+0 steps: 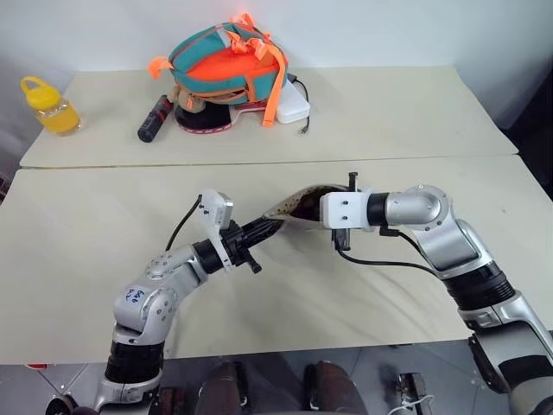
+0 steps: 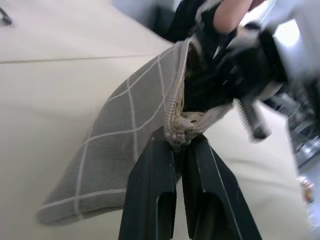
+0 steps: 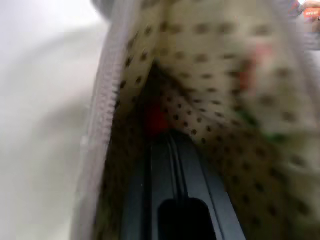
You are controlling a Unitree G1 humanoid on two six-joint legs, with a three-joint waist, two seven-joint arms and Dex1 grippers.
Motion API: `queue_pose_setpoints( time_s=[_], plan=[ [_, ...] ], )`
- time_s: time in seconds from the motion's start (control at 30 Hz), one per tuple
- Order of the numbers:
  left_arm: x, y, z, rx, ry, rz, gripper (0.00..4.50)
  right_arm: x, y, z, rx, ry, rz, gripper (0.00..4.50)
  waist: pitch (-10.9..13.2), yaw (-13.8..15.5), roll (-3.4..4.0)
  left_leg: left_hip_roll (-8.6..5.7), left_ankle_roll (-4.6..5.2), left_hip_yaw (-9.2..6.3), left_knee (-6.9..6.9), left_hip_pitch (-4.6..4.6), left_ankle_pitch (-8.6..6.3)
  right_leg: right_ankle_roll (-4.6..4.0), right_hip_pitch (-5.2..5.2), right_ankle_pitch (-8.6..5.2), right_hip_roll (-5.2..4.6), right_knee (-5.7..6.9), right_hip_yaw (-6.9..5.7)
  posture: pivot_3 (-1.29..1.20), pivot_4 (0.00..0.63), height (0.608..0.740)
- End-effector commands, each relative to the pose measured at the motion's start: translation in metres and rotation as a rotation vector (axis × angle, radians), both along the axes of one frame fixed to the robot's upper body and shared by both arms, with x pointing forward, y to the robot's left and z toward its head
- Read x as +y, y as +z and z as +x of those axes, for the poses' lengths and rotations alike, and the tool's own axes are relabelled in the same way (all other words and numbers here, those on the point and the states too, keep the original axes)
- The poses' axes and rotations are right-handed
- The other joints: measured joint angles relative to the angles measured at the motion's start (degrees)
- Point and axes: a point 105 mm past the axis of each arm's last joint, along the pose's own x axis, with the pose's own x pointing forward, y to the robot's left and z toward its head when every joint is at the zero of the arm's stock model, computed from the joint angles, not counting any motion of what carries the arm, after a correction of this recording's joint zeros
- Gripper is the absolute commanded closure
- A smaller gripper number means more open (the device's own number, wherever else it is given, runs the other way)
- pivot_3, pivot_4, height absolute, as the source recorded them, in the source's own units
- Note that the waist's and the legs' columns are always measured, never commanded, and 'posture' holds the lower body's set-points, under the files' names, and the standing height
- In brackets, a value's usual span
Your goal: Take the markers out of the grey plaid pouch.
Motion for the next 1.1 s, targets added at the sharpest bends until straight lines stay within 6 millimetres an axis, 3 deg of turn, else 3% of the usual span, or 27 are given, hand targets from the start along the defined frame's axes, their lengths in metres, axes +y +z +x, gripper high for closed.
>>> queue_pose_setpoints(
  time_s=[0.03,0.17,0.33,0.47,0.53,0.7,0.83,0.93,1.1],
  plan=[
    [-0.008,0.014,-0.017,0.074,-0.134,-0.08,4.5,-0.007,0.029,-0.01,0.085,0.034,0.045,4.46,0.0,-0.01,0.0,0.01,0.0,-0.01,0.0,0.0,0.0,0.0,0.0,0.0,0.01,0.01,0.0,0.0,0.15,0.74],
    [-0.016,0.01,-0.028,0.149,-0.218,-0.09,4.5,-0.019,0.035,-0.027,0.237,0.056,-0.012,4.46,0.0,0.11,0.0,-0.01,0.01,-0.09,-0.03,0.0,-0.01,0.0,0.03,0.0,0.0,0.0,-0.02,0.0,0.15,0.74],
    [-0.011,0.025,-0.018,0.157,-0.165,-0.207,4.5,-0.014,0.054,-0.045,0.338,0.085,-0.008,4.46,0.01,-0.02,-0.01,-0.01,0.02,-0.12,0.02,-0.01,-0.01,0.0,0.06,0.0,-0.01,-0.02,-0.02,0.0,0.15,0.74],
    [-0.008,-0.015,-0.014,0.163,-0.085,0.023,4.5,-0.023,0.016,-0.031,0.317,0.012,-0.146,4.46,-0.01,-0.11,-0.04,0.01,0.0,-0.09,-0.02,0.15,0.0,0.0,0.15,0.0,0.04,-0.01,-0.01,0.0,0.15,0.74],
    [-0.008,-0.025,-0.015,0.148,-0.079,0.079,4.5,-0.029,0.004,-0.026,0.311,-0.009,-0.189,4.46,-0.01,0.0,-0.04,-0.03,0.0,-0.03,-0.03,0.13,-0.01,0.0,0.14,0.0,0.03,-0.07,0.0,0.0,0.15,0.74],
    [-0.006,-0.026,-0.01,0.128,-0.05,0.055,4.5,-0.027,-0.011,-0.013,0.234,-0.031,-0.226,4.46,-0.02,-0.01,-0.04,-0.02,0.0,-0.01,0.06,0.06,0.0,0.0,0.1,0.0,0.02,-0.07,0.02,0.0,0.15,0.74],
    [-0.004,-0.025,-0.005,0.108,-0.029,0.046,4.5,-0.022,-0.008,-0.008,0.205,-0.027,-0.214,4.46,-0.02,-0.1,-0.04,0.0,0.0,0.0,0.06,0.08,0.0,-0.01,0.1,0.0,0.03,-0.04,0.03,0.0,0.15,0.74],
    [-0.003,-0.024,-0.003,0.103,-0.021,0.034,4.5,-0.02,-0.005,-0.005,0.19,-0.024,-0.198,3.94,-0.01,-0.11,-0.04,0.0,0.0,0.01,0.07,0.09,0.0,0.0,0.1,0.0,0.03,-0.01,0.03,0.0,0.15,0.74],
    [0.0,-0.021,0.0,0.103,-0.009,0.008,4.5,-0.016,-0.007,-0.007,0.202,-0.016,-0.186,2.29,-0.02,-0.13,-0.04,0.01,0.0,0.0,0.07,0.09,0.0,0.0,0.1,0.0,0.02,0.0,0.03,0.0,0.15,0.74]
  ],
)
